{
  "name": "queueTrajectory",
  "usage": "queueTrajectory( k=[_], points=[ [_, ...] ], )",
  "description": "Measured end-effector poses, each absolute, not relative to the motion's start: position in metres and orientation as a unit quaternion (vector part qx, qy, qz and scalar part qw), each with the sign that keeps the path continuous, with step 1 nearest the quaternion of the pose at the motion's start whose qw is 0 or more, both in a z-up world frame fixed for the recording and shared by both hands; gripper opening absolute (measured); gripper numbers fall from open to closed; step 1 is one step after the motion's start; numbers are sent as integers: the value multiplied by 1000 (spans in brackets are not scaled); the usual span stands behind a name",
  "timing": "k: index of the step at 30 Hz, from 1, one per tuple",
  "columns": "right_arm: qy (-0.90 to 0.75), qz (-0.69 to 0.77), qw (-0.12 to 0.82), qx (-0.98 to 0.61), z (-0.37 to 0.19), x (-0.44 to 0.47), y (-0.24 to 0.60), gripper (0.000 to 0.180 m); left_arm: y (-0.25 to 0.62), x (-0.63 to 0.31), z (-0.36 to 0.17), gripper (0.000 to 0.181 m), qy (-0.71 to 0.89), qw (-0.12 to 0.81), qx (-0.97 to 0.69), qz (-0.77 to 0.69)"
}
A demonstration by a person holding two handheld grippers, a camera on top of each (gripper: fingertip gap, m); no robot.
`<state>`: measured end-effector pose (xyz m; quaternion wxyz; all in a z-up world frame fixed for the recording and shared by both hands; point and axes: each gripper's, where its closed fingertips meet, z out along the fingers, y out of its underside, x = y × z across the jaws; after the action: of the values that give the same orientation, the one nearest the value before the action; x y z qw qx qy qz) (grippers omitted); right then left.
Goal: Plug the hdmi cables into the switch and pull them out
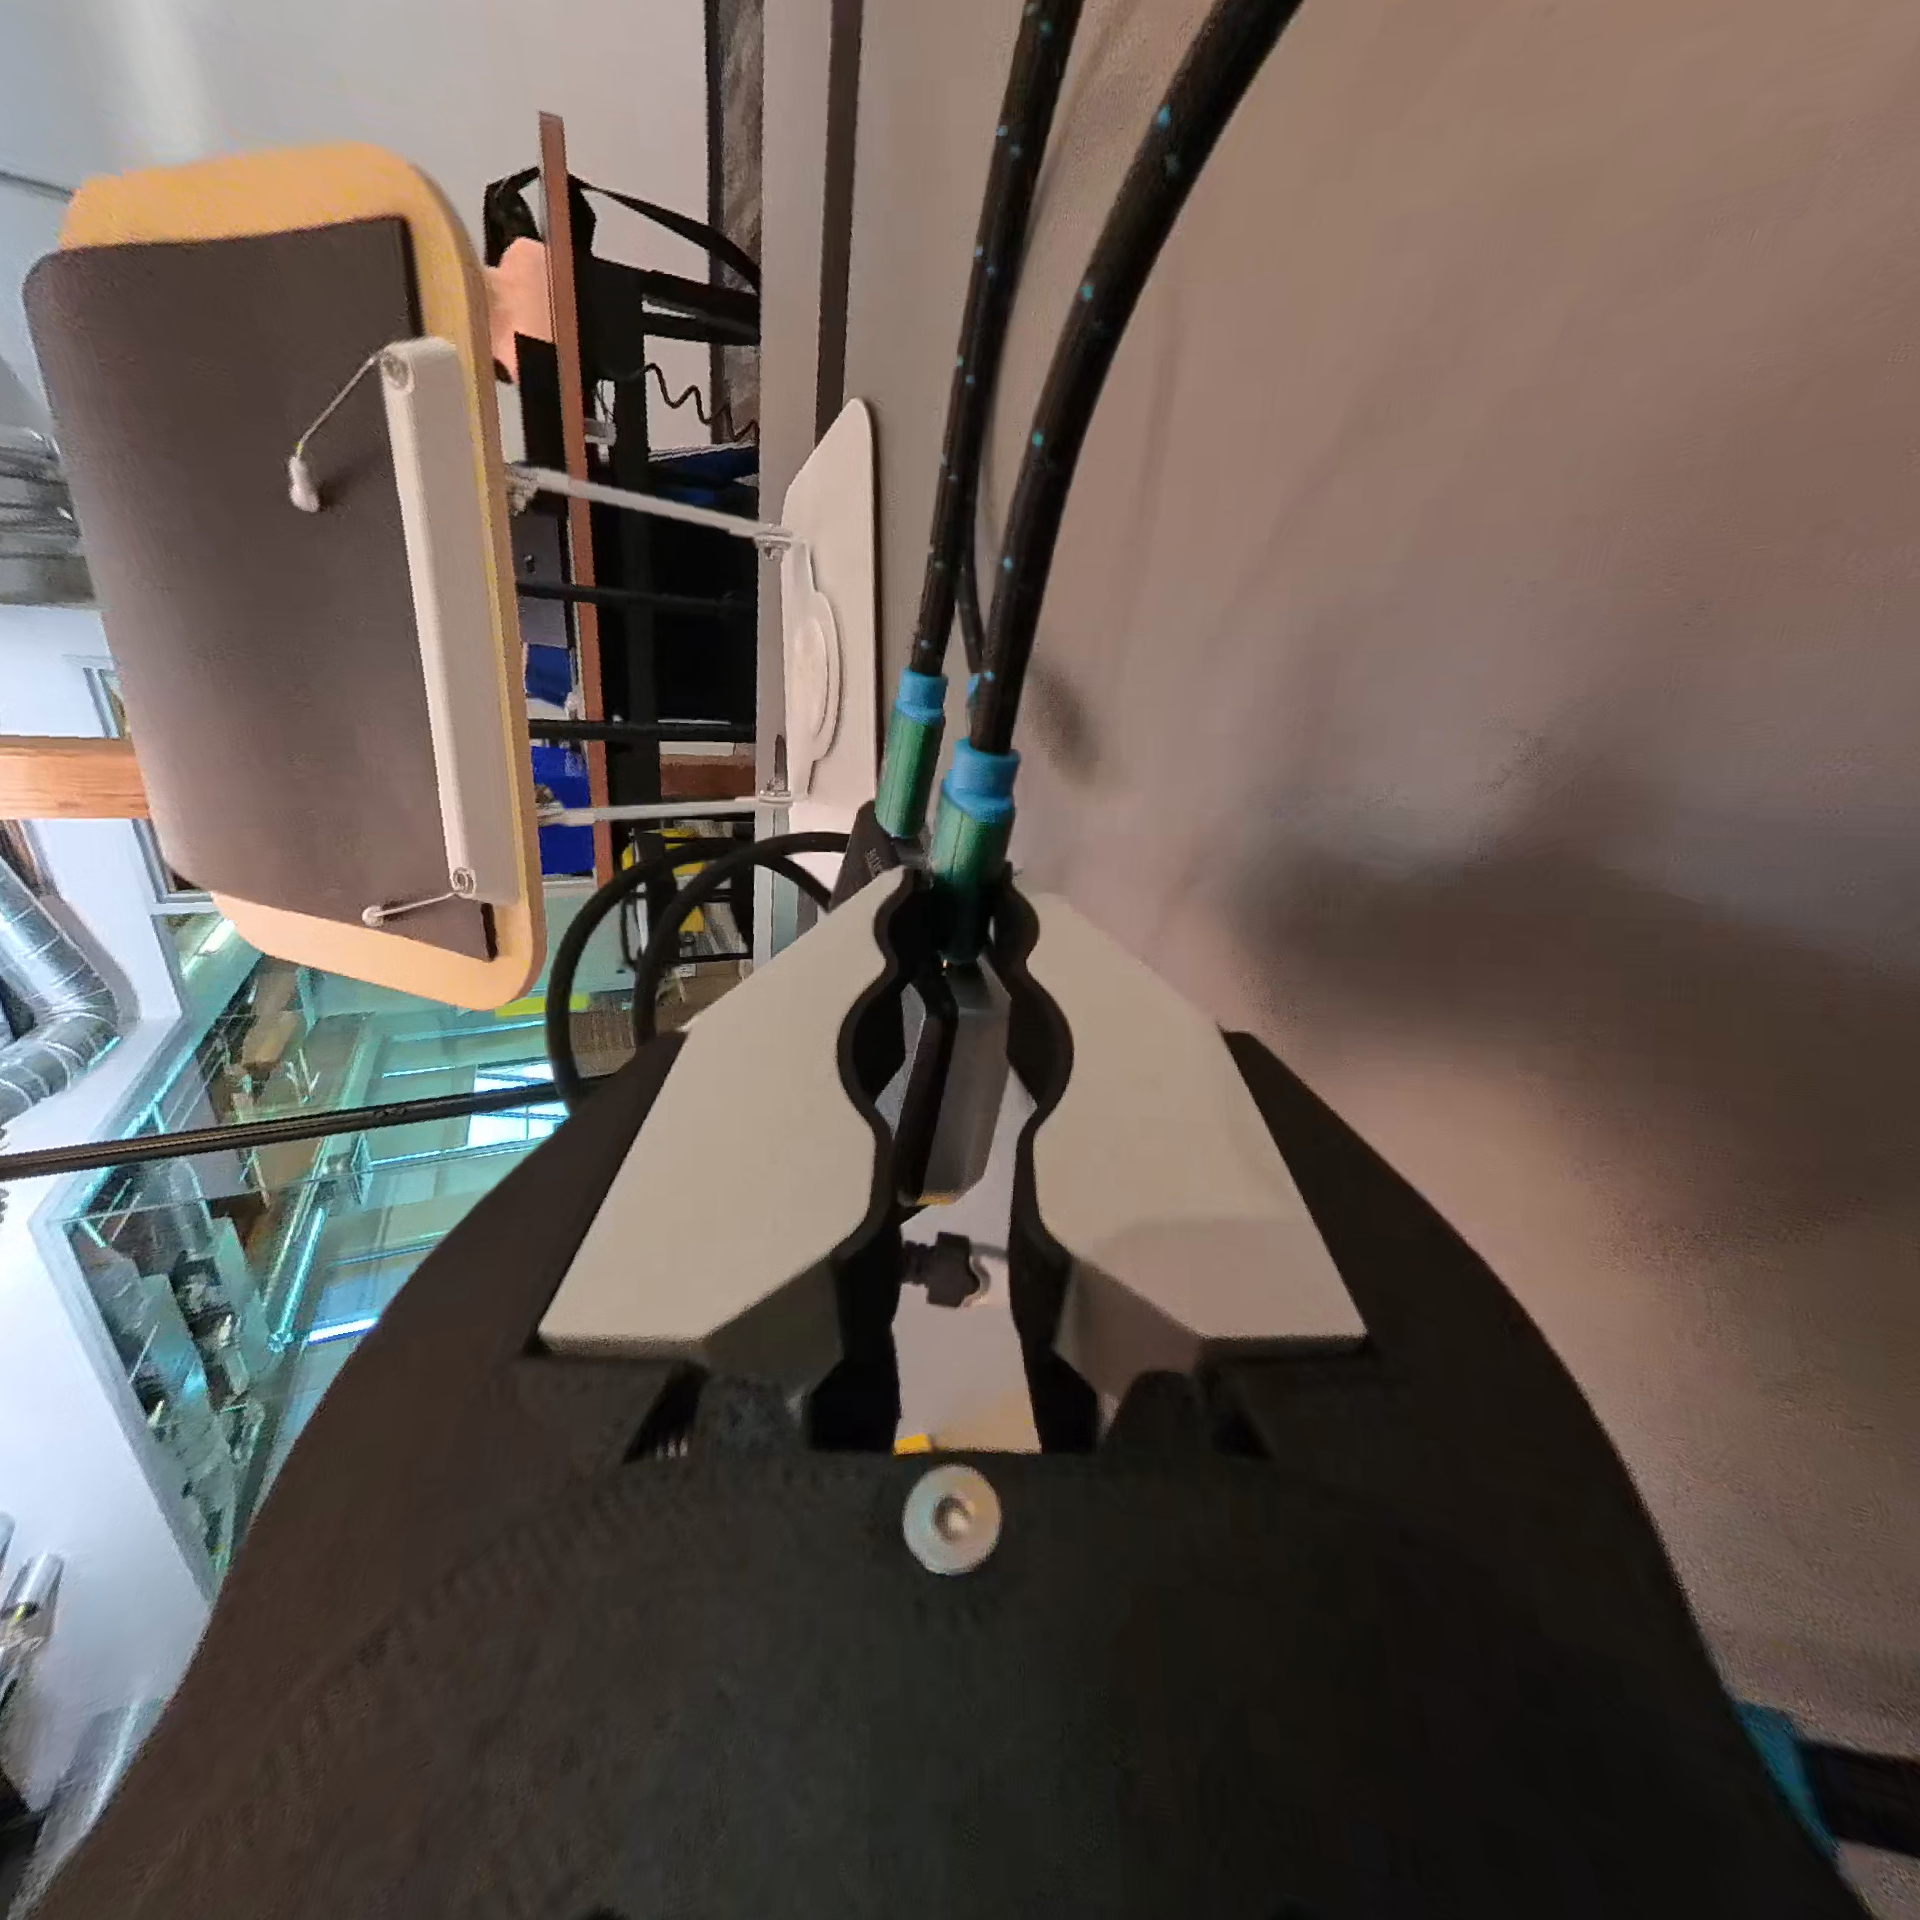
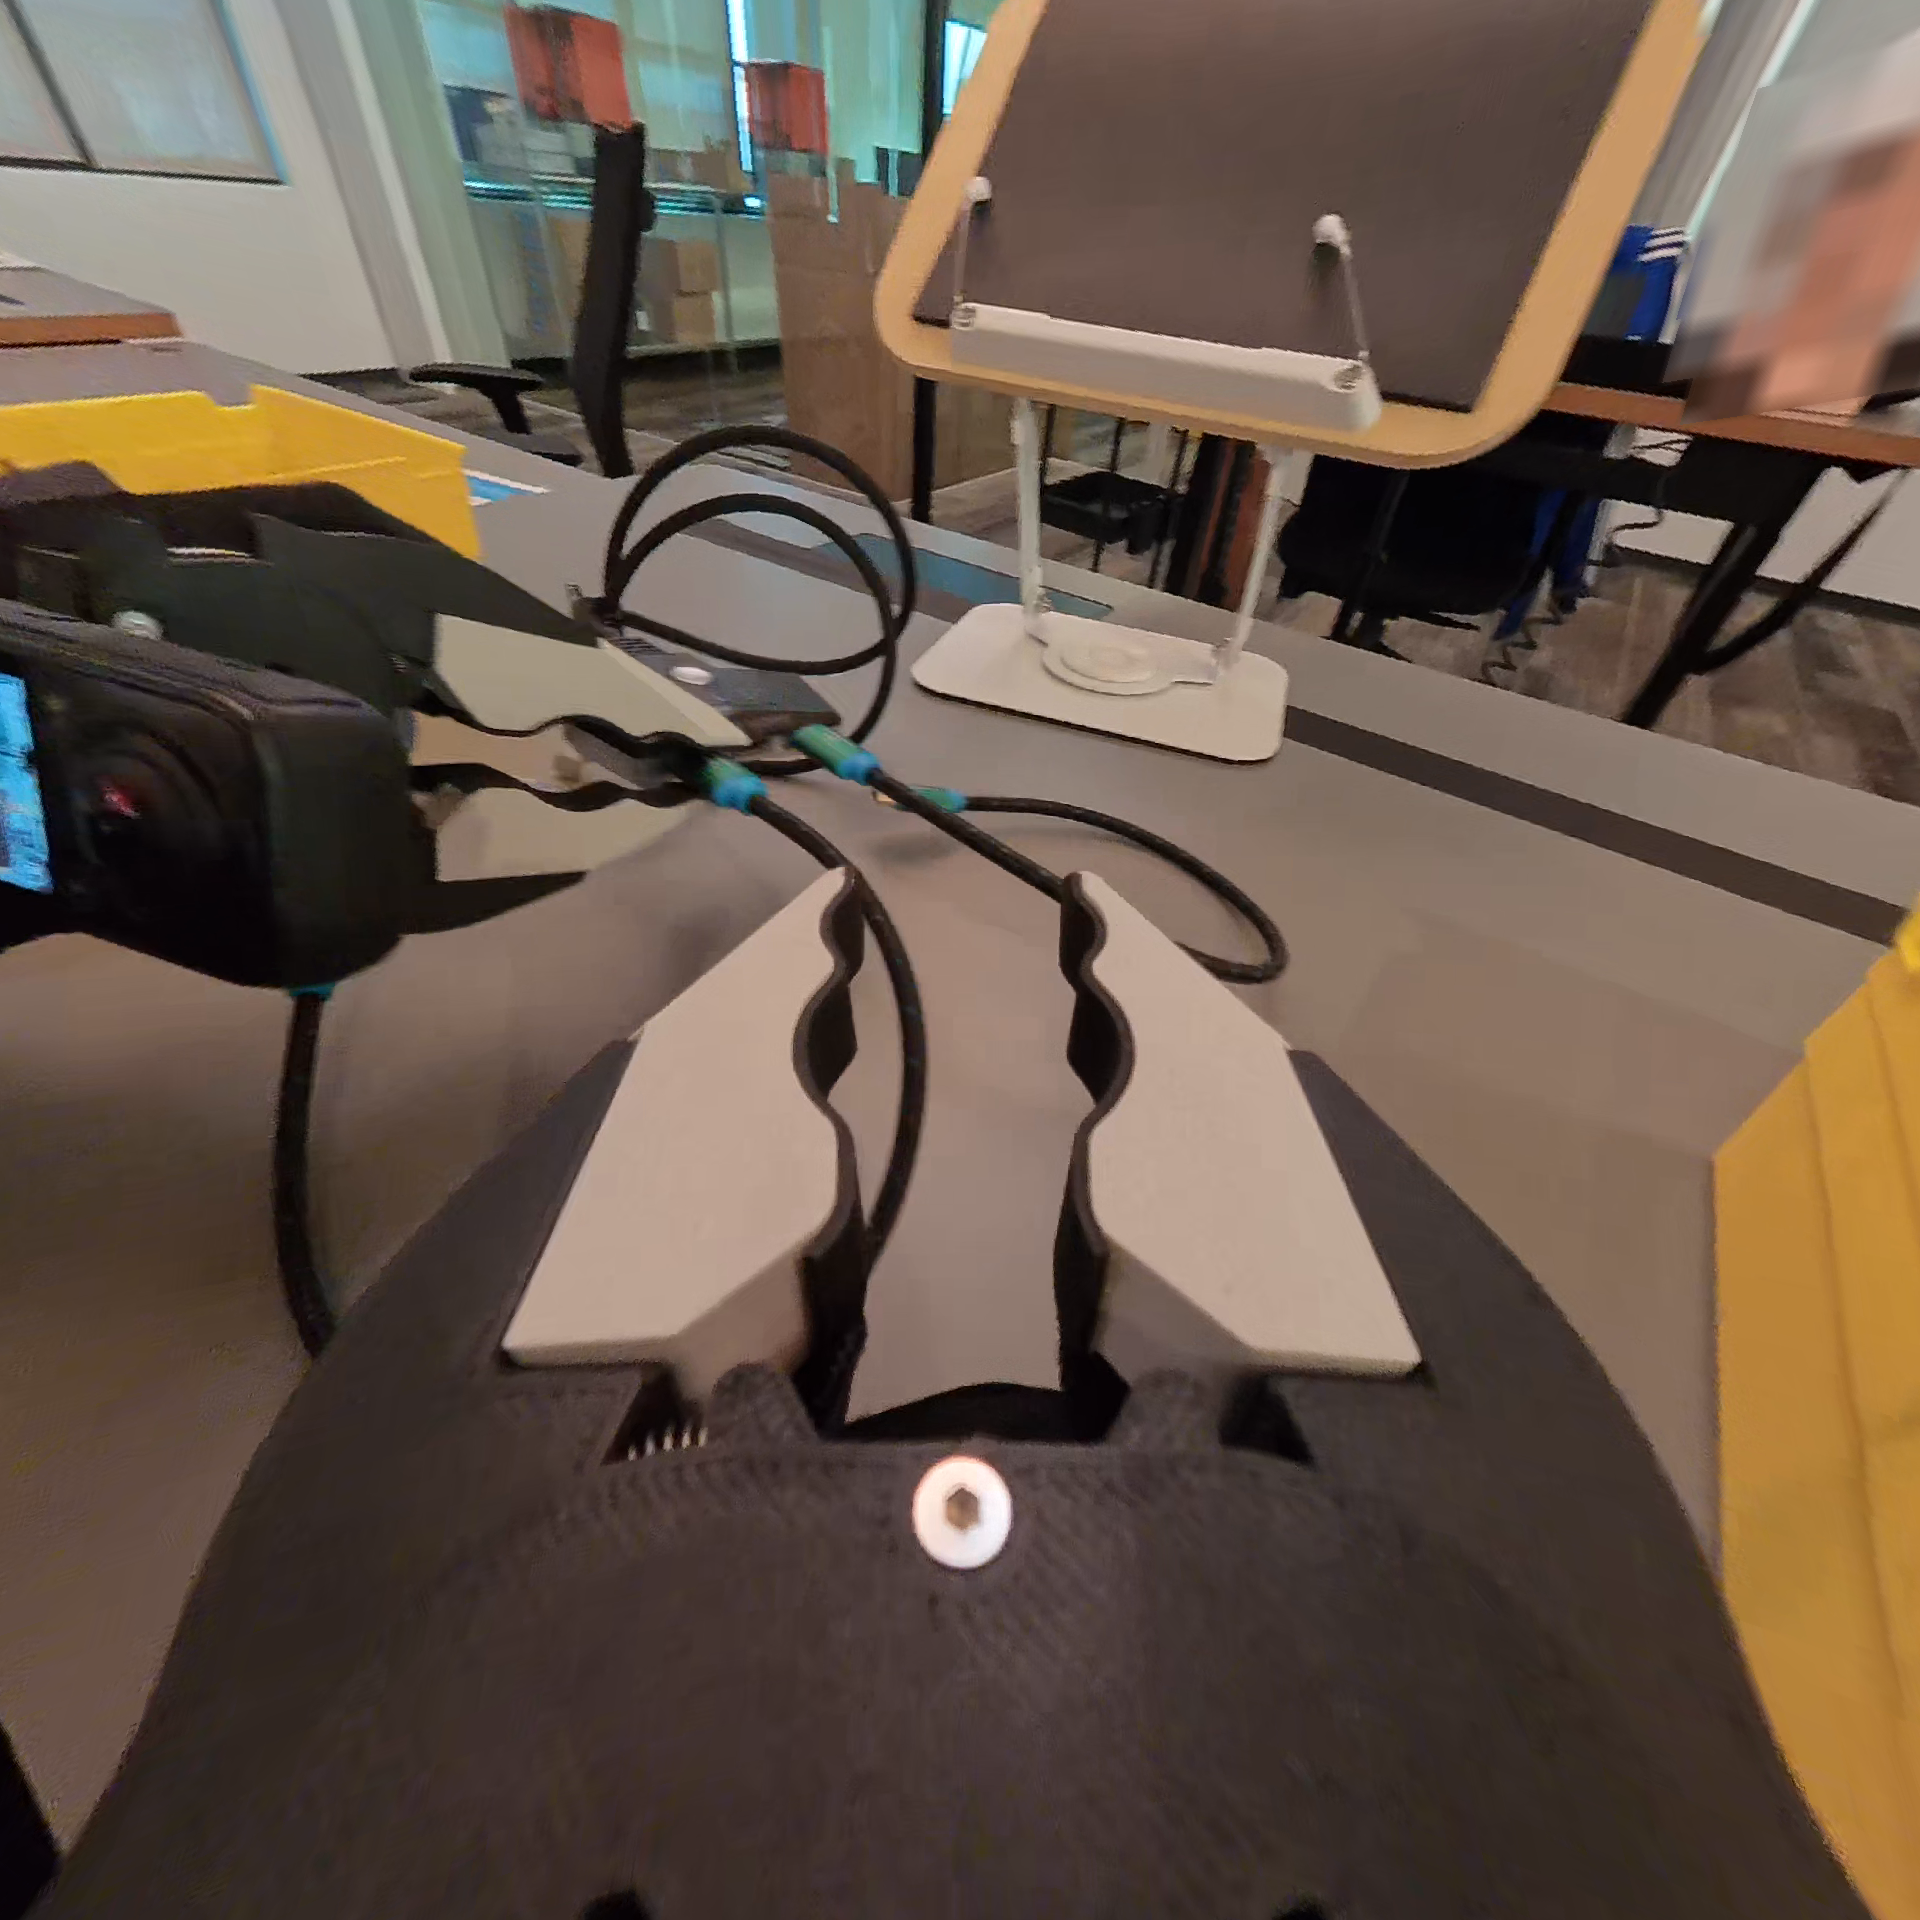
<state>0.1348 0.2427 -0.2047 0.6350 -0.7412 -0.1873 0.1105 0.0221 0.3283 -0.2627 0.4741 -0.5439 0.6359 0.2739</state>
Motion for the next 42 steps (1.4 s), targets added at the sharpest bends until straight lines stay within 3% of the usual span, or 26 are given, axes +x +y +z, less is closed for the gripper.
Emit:
queueTrajectory(
  k=[12, 23, 26, 33, 42],
  points=[
    [-250, 128, 538, -795, -260, 106, 241, 39, 323, 40, -282, 15, 644, 467, -558, 237],
    [-284, 103, 475, -827, -297, 100, 239, 45, 303, 20, -270, 62, 657, 464, -569, 171],
    [-283, 106, 476, -826, -296, 100, 239, 45, 313, 10, -254, 65, 646, 474, -573, 171],
    [-274, 119, 478, -826, -294, 101, 238, 44, 349, -14, -267, 108, 684, 420, -549, 234],
    [-276, 122, 479, -825, -294, 99, 238, 44, 352, 14, -289, 86, 707, 424, -515, 236]
  ],
)
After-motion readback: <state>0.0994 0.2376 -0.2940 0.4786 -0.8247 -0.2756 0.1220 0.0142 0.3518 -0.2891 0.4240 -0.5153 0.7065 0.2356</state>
